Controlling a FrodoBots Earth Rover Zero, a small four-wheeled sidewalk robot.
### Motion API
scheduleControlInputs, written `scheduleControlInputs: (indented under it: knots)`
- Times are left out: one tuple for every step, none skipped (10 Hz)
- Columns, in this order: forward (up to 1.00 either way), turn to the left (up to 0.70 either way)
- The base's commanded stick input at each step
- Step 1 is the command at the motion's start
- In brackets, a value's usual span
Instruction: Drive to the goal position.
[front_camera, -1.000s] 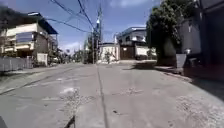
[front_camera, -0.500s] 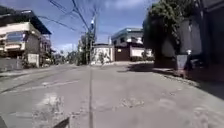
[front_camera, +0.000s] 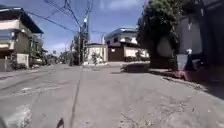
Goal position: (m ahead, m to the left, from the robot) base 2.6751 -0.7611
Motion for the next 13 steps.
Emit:
scheduleControlInputs:
  knots:
    - [1.0,-0.23]
    - [1.0,-0.23]
    - [1.0,-0.23]
    - [1.0,-0.23]
    - [1.0,-0.2]
    - [1.0,-0.06]
    - [1.0,0.08]
    - [1.0,0.17]
    - [1.0,0.17]
    - [1.0,0.08]
    - [1.0,-0.23]
    - [1.0,-0.23]
    - [1.0,-0.23]
